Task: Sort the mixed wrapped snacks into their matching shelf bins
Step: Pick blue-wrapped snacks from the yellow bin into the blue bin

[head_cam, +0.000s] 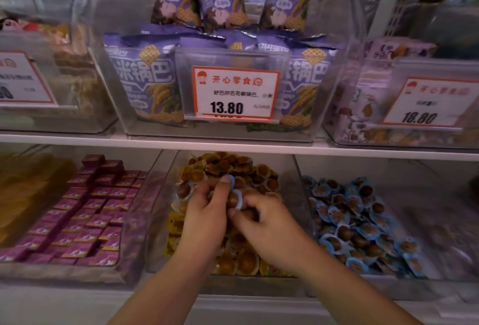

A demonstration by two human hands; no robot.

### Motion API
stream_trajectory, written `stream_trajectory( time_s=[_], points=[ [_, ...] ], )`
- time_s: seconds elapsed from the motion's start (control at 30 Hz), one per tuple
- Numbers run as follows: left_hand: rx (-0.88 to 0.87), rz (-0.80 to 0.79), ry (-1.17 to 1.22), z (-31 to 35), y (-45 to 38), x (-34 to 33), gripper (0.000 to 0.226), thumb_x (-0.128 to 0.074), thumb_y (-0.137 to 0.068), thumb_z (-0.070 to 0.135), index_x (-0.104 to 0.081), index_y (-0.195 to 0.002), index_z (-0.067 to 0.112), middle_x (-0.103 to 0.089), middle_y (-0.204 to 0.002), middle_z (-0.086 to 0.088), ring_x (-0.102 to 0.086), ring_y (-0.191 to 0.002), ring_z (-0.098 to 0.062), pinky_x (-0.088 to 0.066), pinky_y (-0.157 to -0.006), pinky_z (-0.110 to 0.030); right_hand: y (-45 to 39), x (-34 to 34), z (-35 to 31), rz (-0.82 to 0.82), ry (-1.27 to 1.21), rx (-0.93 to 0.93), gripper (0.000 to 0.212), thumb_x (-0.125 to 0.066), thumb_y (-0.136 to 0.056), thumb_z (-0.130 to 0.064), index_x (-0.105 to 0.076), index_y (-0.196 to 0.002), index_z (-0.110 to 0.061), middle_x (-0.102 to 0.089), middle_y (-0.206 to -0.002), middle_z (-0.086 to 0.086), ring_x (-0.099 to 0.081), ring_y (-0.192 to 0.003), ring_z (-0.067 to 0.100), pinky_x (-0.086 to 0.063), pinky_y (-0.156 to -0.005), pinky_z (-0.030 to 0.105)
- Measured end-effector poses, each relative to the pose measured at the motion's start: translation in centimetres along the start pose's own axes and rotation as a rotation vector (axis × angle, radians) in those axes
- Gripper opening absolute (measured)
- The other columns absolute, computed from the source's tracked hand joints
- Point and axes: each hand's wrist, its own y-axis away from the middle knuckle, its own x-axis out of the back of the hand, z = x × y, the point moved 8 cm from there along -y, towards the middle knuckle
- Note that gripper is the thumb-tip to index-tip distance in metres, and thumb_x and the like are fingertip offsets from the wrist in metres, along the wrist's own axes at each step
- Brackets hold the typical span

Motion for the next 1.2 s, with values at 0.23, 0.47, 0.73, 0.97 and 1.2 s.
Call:
stream_trajectory(
  time_s=[0.23, 0.47, 0.73, 0.97, 1.2],
  points=[
    [-0.335, 0.102, -0.183, 4.2, 1.6, -2.3, 0.009, -0.070, -0.089, 0.025, -0.066, -0.097, 0.025, -0.071, -0.086, 0.012, -0.066, -0.079, -0.001, -0.047, -0.068, -0.013, 2.7, 4.1, 0.9, 0.178, -0.350, -0.230, 0.017, -0.059, -0.090, -0.022, -0.076, -0.091, -0.024, -0.074, -0.083, -0.010, -0.066, -0.078, 0.003, -0.056, -0.069, 0.030],
    [-0.789, -0.244, -0.628, 7.0, 8.2, -11.1, 0.031, -0.052, -0.090, 0.036, -0.053, -0.120, 0.038, -0.052, -0.107, 0.016, -0.052, -0.101, -0.008, -0.047, -0.083, -0.033, 5.8, 5.3, 0.7, 0.148, -1.155, -0.362, 0.046, -0.067, -0.074, -0.049, -0.078, -0.105, -0.018, -0.074, -0.116, 0.005, -0.069, -0.110, 0.016, -0.051, -0.091, 0.032],
    [-0.801, -0.415, -0.910, 5.3, 7.7, -15.0, 0.086, -0.048, -0.080, 0.051, -0.021, -0.155, 0.018, -0.031, -0.148, 0.002, -0.024, -0.143, -0.019, -0.026, -0.117, -0.051, 6.6, 9.4, 3.5, 0.207, -1.070, -0.354, 0.029, -0.060, -0.091, -0.026, -0.073, -0.115, -0.016, -0.074, -0.113, 0.010, -0.071, -0.104, 0.020, -0.058, -0.080, 0.031],
    [-0.874, -0.526, -0.855, 4.6, 7.1, -16.5, 0.092, -0.054, -0.079, 0.050, -0.009, -0.156, 0.029, -0.019, -0.155, 0.013, -0.013, -0.146, -0.006, -0.023, -0.120, -0.045, 6.1, 10.2, 5.5, 0.100, -1.015, -0.350, 0.019, -0.059, -0.094, -0.015, -0.075, -0.104, -0.014, -0.073, -0.095, 0.010, -0.071, -0.089, 0.017, -0.057, -0.072, 0.029],
    [-0.868, -0.630, -0.935, 1.6, 5.6, -16.1, 0.066, -0.048, -0.089, 0.065, -0.037, -0.146, 0.034, -0.036, -0.146, 0.017, -0.025, -0.141, -0.003, -0.028, -0.117, -0.037, 5.4, 12.5, 10.5, 0.227, -0.761, -0.492, 0.012, -0.069, -0.089, -0.017, -0.081, -0.088, -0.016, -0.076, -0.097, 0.013, -0.074, -0.091, 0.025, -0.059, -0.072, 0.035]
  ],
)
